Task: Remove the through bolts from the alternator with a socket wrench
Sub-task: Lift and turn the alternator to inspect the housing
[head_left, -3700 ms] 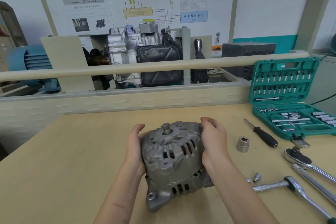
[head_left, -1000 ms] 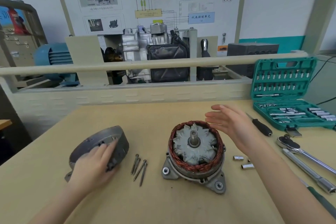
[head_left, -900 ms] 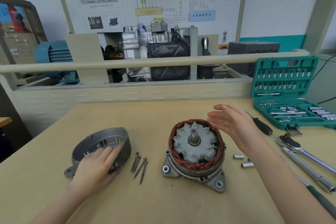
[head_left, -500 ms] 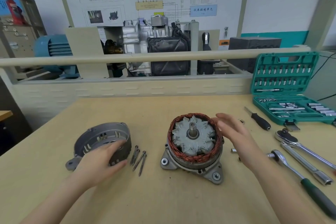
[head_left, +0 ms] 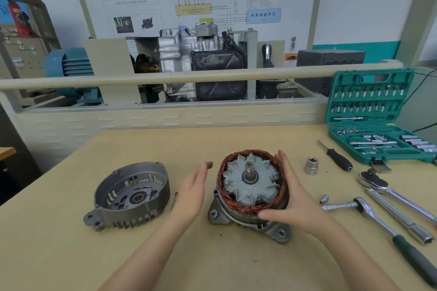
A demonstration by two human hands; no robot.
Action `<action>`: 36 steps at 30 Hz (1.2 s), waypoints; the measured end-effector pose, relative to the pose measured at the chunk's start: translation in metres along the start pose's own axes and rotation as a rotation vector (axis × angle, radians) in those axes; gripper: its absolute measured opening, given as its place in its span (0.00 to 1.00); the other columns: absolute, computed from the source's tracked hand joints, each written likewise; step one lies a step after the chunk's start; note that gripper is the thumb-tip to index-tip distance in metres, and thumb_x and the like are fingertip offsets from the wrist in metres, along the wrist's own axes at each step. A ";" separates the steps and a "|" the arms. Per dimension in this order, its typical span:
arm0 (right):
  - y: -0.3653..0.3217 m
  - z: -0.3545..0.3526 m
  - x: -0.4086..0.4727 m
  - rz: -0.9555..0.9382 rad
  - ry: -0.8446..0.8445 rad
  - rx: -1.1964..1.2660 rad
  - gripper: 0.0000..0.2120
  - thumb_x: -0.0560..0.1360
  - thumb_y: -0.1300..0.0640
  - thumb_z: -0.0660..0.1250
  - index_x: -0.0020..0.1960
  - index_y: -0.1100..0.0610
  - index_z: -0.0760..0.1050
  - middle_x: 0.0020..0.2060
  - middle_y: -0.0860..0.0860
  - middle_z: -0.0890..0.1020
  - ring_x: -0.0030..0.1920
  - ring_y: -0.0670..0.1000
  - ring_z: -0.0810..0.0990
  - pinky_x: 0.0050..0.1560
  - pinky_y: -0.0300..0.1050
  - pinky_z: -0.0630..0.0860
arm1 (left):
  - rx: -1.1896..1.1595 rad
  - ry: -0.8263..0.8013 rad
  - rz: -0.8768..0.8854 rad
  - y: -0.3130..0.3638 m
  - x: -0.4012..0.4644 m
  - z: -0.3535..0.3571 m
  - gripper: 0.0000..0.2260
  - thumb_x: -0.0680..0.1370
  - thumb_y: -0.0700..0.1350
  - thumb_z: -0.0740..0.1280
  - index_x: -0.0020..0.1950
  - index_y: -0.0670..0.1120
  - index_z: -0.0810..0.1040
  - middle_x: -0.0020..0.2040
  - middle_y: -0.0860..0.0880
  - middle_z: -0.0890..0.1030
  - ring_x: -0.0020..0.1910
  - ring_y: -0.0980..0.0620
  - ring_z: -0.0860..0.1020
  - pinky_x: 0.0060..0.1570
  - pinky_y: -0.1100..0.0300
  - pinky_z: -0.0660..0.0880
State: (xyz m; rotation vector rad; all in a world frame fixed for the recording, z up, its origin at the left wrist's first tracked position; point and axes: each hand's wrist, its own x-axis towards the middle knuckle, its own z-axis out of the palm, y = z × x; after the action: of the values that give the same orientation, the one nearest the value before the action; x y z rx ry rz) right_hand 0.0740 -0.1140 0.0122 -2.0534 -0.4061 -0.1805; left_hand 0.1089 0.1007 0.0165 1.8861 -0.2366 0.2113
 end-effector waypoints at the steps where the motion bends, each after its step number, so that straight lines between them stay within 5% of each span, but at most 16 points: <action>1: 0.001 0.002 0.000 -0.017 0.012 -0.062 0.57 0.49 0.34 0.75 0.61 0.24 0.34 0.62 0.23 0.46 0.71 0.39 0.52 0.71 0.45 0.56 | -0.106 -0.104 -0.062 0.001 0.004 0.013 0.22 0.80 0.54 0.46 0.63 0.47 0.72 0.64 0.49 0.73 0.64 0.52 0.70 0.66 0.55 0.64; 3: 0.004 0.006 -0.001 -0.051 0.029 -0.142 0.59 0.48 0.32 0.74 0.60 0.22 0.31 0.64 0.24 0.42 0.72 0.40 0.48 0.71 0.44 0.54 | -0.387 -0.250 -0.164 0.002 0.008 0.030 0.26 0.77 0.59 0.44 0.59 0.48 0.75 0.60 0.48 0.77 0.59 0.52 0.76 0.60 0.57 0.71; 8: 0.010 0.011 0.001 -0.005 0.087 0.083 0.64 0.47 0.39 0.79 0.62 0.28 0.32 0.53 0.11 0.47 0.58 0.17 0.52 0.51 0.15 0.57 | -0.606 -0.217 -0.257 -0.002 0.020 0.038 0.27 0.77 0.60 0.46 0.54 0.46 0.78 0.54 0.45 0.81 0.55 0.47 0.78 0.58 0.51 0.72; 13: 0.007 0.010 0.006 -0.050 0.102 0.153 0.49 0.48 0.48 0.81 0.60 0.28 0.57 0.56 0.25 0.70 0.59 0.29 0.69 0.51 0.22 0.67 | -0.637 -0.215 -0.282 -0.004 0.030 0.041 0.26 0.80 0.57 0.45 0.50 0.46 0.79 0.50 0.45 0.83 0.52 0.47 0.79 0.54 0.54 0.74; 16: 0.006 0.004 0.017 -0.034 0.106 0.205 0.43 0.49 0.48 0.80 0.58 0.35 0.64 0.55 0.32 0.75 0.57 0.35 0.74 0.51 0.27 0.72 | -0.572 -0.242 -0.275 0.001 0.036 0.039 0.25 0.79 0.59 0.45 0.49 0.49 0.79 0.47 0.49 0.83 0.49 0.51 0.81 0.47 0.59 0.76; 20: 0.014 -0.012 0.042 0.132 0.062 0.371 0.37 0.51 0.54 0.81 0.56 0.45 0.69 0.52 0.42 0.79 0.49 0.37 0.79 0.45 0.30 0.75 | -0.338 -0.363 -0.157 0.003 0.042 0.031 0.18 0.70 0.59 0.62 0.56 0.52 0.72 0.50 0.57 0.79 0.43 0.67 0.79 0.37 0.74 0.72; 25: 0.026 -0.020 0.065 0.262 0.062 0.480 0.29 0.58 0.53 0.72 0.58 0.54 0.71 0.50 0.49 0.80 0.47 0.44 0.81 0.41 0.33 0.76 | -0.126 -0.441 -0.085 -0.006 0.059 0.028 0.37 0.61 0.48 0.78 0.63 0.53 0.60 0.55 0.58 0.73 0.50 0.67 0.74 0.41 0.76 0.71; 28: 0.030 -0.023 0.074 0.247 0.053 0.454 0.26 0.57 0.55 0.78 0.52 0.50 0.72 0.47 0.46 0.80 0.42 0.39 0.81 0.37 0.30 0.75 | -0.119 -0.408 -0.102 -0.008 0.070 0.029 0.43 0.53 0.55 0.77 0.63 0.53 0.60 0.55 0.58 0.73 0.51 0.65 0.73 0.40 0.76 0.71; 36: 0.020 -0.017 0.088 0.152 0.128 0.456 0.20 0.58 0.53 0.72 0.49 0.50 0.75 0.43 0.46 0.82 0.40 0.41 0.82 0.36 0.32 0.75 | -0.202 -0.321 -0.061 0.004 0.069 0.024 0.33 0.50 0.53 0.76 0.53 0.54 0.70 0.51 0.53 0.79 0.45 0.63 0.79 0.40 0.71 0.73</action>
State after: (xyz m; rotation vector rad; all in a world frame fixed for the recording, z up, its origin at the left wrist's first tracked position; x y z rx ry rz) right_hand 0.1638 -0.1191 0.0294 -1.6052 -0.1883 -0.1130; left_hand 0.1753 0.0725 0.0302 1.7168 -0.4025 -0.1539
